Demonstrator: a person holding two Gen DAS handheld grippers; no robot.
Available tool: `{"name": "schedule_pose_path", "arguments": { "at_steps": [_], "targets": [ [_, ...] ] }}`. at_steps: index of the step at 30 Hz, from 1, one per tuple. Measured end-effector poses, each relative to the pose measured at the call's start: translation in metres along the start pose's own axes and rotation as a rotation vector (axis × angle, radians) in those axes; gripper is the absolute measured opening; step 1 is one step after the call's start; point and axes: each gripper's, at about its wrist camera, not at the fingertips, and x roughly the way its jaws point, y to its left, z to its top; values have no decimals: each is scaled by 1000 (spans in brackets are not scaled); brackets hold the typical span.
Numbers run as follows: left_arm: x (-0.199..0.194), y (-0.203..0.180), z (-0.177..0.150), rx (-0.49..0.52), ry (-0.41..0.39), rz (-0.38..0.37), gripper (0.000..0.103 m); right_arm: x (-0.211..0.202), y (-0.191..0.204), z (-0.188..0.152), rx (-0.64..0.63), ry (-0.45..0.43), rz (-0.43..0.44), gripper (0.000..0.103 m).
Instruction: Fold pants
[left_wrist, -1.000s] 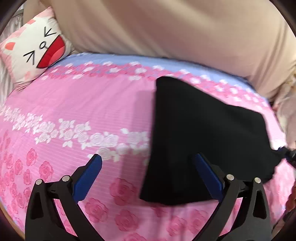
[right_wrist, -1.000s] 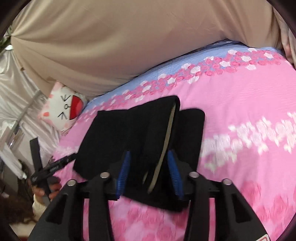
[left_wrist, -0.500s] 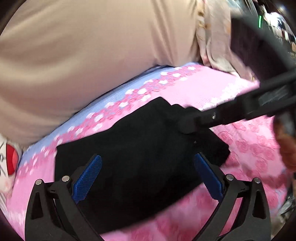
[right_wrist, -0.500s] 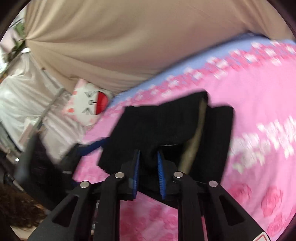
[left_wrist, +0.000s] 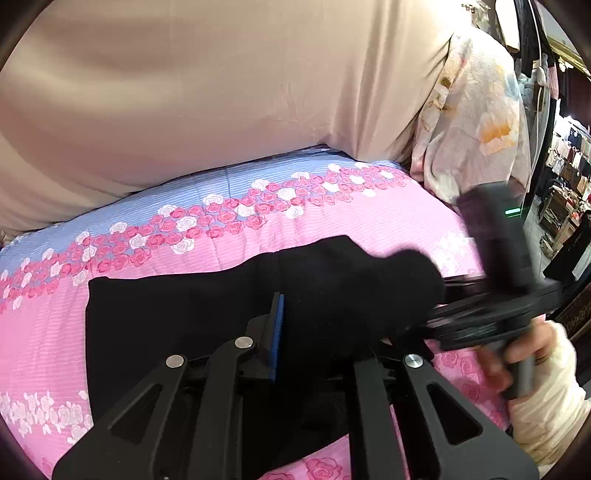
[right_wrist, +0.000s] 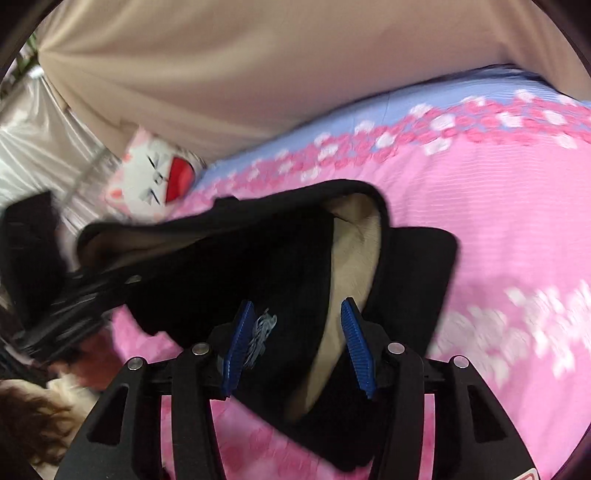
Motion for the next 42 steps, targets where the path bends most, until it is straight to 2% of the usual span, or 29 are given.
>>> {"name": "schedule_pose_path", "arguments": {
  "at_steps": [2,3,4,5,6,7,10,12,13,14,15,16,17,18,19,20,21,22,23,25,28,31,32,33,34,36,39,40,42],
  "targets": [
    [-1,1,2,-2,-5,4,11,21,1,6,-28,17,-52,51],
    [0,3,2,-11,-4,6,11,26,3,9,-37,8,-52,51],
    [1,5,2,-16,-2,4,11,32,7,12,-43,6,-46,40],
    [1,6,3,-24,-1,5,11,36,12,14,-51,13,-43,8],
    [-2,4,3,-22,-9,-1,11,34,14,14,-44,19,-22,5],
    [-6,2,4,-16,-18,-8,11,23,21,16,-46,-14,-5,5],
    [-14,-16,3,10,-37,-75,12,-22,24,12,-44,-109,-38,4],
    [2,-31,-7,16,16,-148,16,-22,5,5,-18,-96,-102,5],
    [20,-41,-16,34,60,-177,25,-3,-20,-2,31,-32,-161,6],
    [38,-48,-27,55,91,-162,27,4,-37,-9,99,-28,-112,5],
    [53,-53,-38,72,107,-107,26,-1,-47,-14,151,-62,-55,5],
    [57,-55,-45,85,112,-70,25,-7,-52,-17,194,-66,-18,7],
    [51,-54,-49,87,101,-76,27,-23,-53,-22,218,-91,-14,17],
    [36,-49,-49,81,75,-97,30,-40,-51,-27,213,-134,-54,24],
    [26,-45,-49,73,56,-100,48,-53,-50,-31,204,-163,-79,29],
    [11,-39,-49,64,25,-88,74,-65,-51,-36,210,-185,-80,38],
    [-9,-29,-49,51,-32,-53,84,-74,-53,-38,236,-202,-40,44],
    [-21,-23,-49,42,-69,-30,92,-78,-55,-38,255,-212,6,58],
    [-34,-15,-49,32,-108,-3,92,-78,-54,-35,260,-213,59,67],
    [-50,4,-47,11,-133,68,92,-67,-50,-27,242,-195,75,70],
    [-58,35,-46,-67,-138,163,92,-32,-42,-6,189,-161,23,71],
    [-59,71,-50,-165,-100,212,92,-4,-45,13,155,-161,-93,72],
    [-59,82,-53,-193,-88,227,92,5,-49,17,146,-153,-99,69],
    [-58,93,-55,-217,-77,252,92,14,-47,20,134,-146,-89,41],
    [-58,103,-59,-234,-65,278,92,18,-42,22,120,-129,-64,26],
    [-60,115,-66,-257,-47,310,92,-1,-18,28,84,-154,-63,11],
    [-57,123,-74,-277,-35,306,93,-52,16,24,27,-246,-80,8],
    [-49,124,-78,-272,-16,319,93,-65,20,20,25,-275,-114,8],
    [-26,123,-84,-248,37,370,93,-57,8,14,16,-249,-297,9]
  ]
}}
